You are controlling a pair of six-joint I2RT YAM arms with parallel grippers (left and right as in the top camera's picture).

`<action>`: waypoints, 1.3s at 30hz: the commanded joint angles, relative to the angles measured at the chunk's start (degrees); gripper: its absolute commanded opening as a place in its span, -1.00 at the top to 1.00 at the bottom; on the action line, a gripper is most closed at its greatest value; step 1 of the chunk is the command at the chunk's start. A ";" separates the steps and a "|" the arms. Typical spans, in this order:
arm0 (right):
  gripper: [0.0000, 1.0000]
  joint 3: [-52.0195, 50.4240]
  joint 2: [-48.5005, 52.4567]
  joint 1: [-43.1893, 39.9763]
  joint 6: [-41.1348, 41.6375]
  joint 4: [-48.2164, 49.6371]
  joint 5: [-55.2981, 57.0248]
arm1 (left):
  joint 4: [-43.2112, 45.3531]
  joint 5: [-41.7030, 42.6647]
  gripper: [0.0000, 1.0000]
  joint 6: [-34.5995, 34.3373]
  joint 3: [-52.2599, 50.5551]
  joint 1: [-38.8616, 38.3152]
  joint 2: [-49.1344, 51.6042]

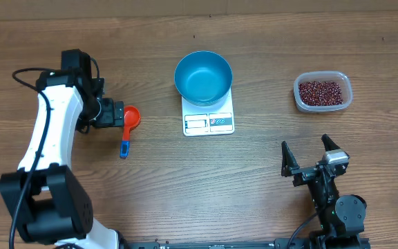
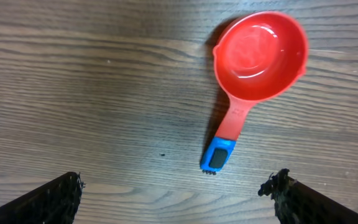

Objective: Scoop item into bowl and weigh 150g on scale
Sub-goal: 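Lower the left gripper onto the red scoop's rim and close it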

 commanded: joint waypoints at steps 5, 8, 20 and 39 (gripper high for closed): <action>-1.00 -0.59 -0.46 0.33 0.17 0.31 0.57 | 0.79 1.66 -0.99 -2.49 1.22 0.28 6.19; -1.00 -0.59 -0.46 0.33 0.17 0.31 0.57 | 1.60 3.69 -0.99 -2.47 1.22 0.31 8.31; -1.00 -0.59 -0.46 0.33 0.17 0.31 0.57 | 6.71 3.69 -0.99 -2.47 1.22 0.31 10.58; -1.00 -0.59 -0.46 0.33 0.20 0.31 0.55 | 10.03 3.67 -0.99 -2.47 1.01 0.28 11.13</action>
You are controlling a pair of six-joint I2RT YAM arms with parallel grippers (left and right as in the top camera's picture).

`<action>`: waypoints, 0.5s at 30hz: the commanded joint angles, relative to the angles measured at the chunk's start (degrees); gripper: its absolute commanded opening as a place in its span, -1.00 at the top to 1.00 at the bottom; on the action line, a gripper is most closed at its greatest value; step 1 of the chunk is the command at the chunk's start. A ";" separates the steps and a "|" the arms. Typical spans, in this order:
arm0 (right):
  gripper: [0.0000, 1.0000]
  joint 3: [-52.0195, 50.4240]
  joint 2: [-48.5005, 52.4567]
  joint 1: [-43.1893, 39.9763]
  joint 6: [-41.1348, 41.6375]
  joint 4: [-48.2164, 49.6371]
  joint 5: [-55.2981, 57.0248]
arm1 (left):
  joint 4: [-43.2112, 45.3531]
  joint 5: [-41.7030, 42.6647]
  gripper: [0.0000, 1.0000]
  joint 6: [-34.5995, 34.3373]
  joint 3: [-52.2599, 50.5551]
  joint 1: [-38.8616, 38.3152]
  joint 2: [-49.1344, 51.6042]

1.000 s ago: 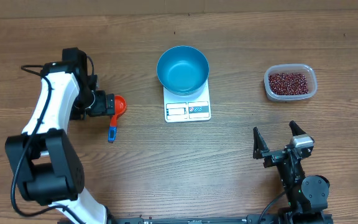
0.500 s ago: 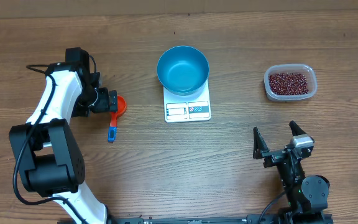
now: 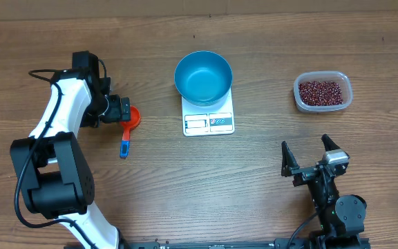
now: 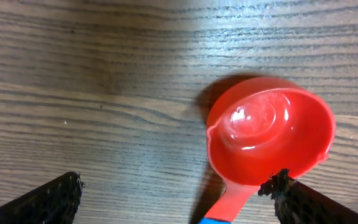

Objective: Scoop item into bowl and weigh 150g on scale
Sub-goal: 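Lower the left gripper onto the red scoop's rim and close it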

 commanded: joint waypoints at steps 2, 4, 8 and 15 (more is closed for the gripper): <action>-1.00 -0.59 -0.46 0.33 0.17 0.33 0.57 | 0.22 0.61 -0.99 -0.57 0.94 0.28 1.81; -1.00 -0.59 -0.46 0.33 0.17 0.33 0.57 | 0.26 0.59 -0.99 -0.57 0.94 0.31 2.14; -1.00 -0.59 -0.46 0.33 0.17 0.33 0.57 | 0.98 0.46 -0.99 -0.55 0.94 0.31 2.16; -1.00 -0.59 -0.46 0.33 0.17 0.33 0.57 | 1.38 0.20 -0.99 -0.57 0.92 0.31 2.16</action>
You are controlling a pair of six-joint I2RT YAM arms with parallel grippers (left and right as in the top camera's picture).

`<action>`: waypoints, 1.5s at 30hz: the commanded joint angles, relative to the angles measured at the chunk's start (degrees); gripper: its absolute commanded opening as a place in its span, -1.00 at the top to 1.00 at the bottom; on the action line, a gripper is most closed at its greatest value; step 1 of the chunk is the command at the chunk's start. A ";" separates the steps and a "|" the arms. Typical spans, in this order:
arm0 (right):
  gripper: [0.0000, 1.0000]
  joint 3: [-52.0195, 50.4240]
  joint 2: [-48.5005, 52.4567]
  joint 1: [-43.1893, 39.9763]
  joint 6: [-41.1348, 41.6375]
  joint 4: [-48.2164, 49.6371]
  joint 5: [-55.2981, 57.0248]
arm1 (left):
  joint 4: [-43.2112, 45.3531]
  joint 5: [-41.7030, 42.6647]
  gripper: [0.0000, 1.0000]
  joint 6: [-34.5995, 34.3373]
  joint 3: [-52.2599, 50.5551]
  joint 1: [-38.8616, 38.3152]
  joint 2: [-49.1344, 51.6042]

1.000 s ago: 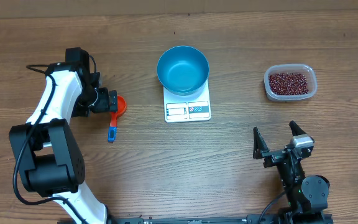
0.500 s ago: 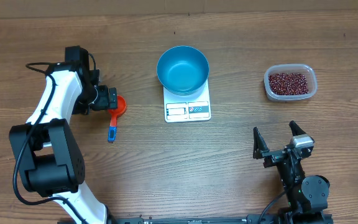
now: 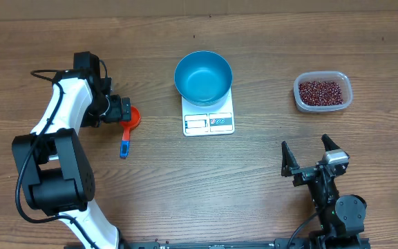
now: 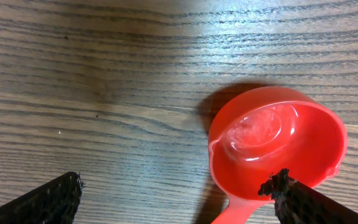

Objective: Scoop item into bowl and weigh 150g on scale
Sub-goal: 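Lower the left gripper onto the red scoop's rim and close it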

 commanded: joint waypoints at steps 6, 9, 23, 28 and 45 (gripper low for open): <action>-1.00 -0.59 -0.46 0.33 0.15 0.35 0.55 | 0.20 0.24 -0.99 -0.59 0.90 0.28 0.76; -1.00 -0.59 -0.46 0.33 0.15 0.35 0.52 | 0.20 0.26 -0.99 -0.59 0.66 0.28 0.76; -1.00 -0.59 -0.46 0.33 0.15 0.35 0.55 | 5.16 0.22 -0.99 -0.57 -3.80 0.31 0.76; -1.00 -0.59 -0.46 0.33 0.15 0.35 0.55 | 4.94 0.20 -0.99 -0.55 -3.82 0.31 0.76; -1.00 -0.59 -0.46 0.33 0.15 0.35 0.55 | 8.22 -0.22 -0.99 -0.35 -7.39 0.31 0.76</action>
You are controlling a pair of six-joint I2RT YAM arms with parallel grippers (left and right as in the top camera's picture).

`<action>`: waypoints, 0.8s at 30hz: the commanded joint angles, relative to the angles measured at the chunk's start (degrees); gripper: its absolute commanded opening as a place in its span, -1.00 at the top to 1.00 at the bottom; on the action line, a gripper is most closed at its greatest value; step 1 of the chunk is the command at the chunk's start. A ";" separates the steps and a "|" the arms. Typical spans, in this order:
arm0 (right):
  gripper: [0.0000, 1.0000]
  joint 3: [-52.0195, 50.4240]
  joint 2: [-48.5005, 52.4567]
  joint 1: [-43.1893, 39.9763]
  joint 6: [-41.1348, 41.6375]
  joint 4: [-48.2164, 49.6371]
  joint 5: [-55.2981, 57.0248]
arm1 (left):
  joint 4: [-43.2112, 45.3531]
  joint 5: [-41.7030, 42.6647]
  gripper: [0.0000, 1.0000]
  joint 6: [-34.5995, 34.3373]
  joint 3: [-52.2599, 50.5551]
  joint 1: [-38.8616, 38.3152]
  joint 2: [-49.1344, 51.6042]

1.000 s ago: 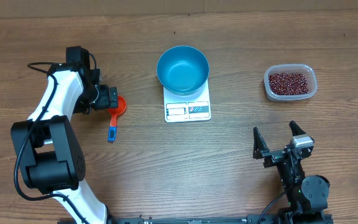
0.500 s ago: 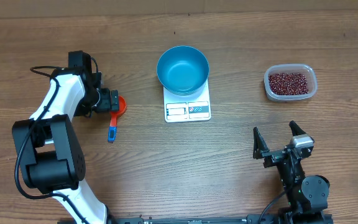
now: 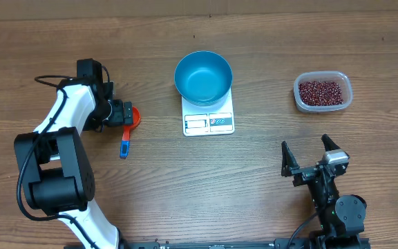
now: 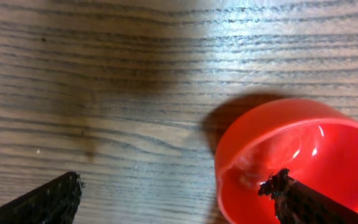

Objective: Scoop item into bowl and weigh 150g on scale
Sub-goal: 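Lower the left gripper onto the red scoop's rim and close it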

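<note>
A red measuring scoop (image 3: 133, 117) with a blue handle tip (image 3: 124, 147) lies on the table left of the scale. In the left wrist view only its red cup (image 4: 303, 155) shows, empty, at the lower right. My left gripper (image 4: 173, 190) is open wide and low over the table; its right fingertip (image 4: 291, 196) lies over the cup and its left fingertip (image 4: 51, 199) over bare wood. A blue bowl (image 3: 203, 77) stands empty on the white scale (image 3: 209, 119). My right gripper (image 3: 308, 160) is open near the front edge, far from all of these.
A clear plastic tub of red beans (image 3: 323, 91) sits at the back right. The left arm (image 3: 64, 117) curves over the table's left side. The wooden table (image 3: 254, 180) carries nothing else.
My left gripper has come closer to the scoop's cup, which now looks larger and lower right in the wrist view. It is still open. The right arm has not moved.
At first my open left gripper hung above the whole scoop, handle between the fingers. Then it had shifted toward the cup, with the handle almost out of view. It has since drawn nearer, and now its right fingertip overlaps the cup. The scoop has stayed in place.
</note>
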 commanded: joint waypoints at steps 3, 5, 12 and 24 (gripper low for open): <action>-1.00 -0.59 -0.46 0.33 0.13 0.35 0.57 | 1.25 -0.17 -0.99 -0.35 -2.19 0.31 0.66; -1.00 -0.59 -0.46 0.33 0.13 0.35 0.57 | 1.25 -0.17 -0.99 -0.35 -2.19 0.31 0.66; -1.00 -0.59 -0.46 0.33 0.13 0.35 0.57 | 2.16 -0.17 -0.99 -0.35 -2.19 0.31 0.66; -1.00 -0.59 -0.46 0.33 0.13 0.35 0.57 | 3.19 0.26 -0.93 -0.39 -2.19 0.31 0.66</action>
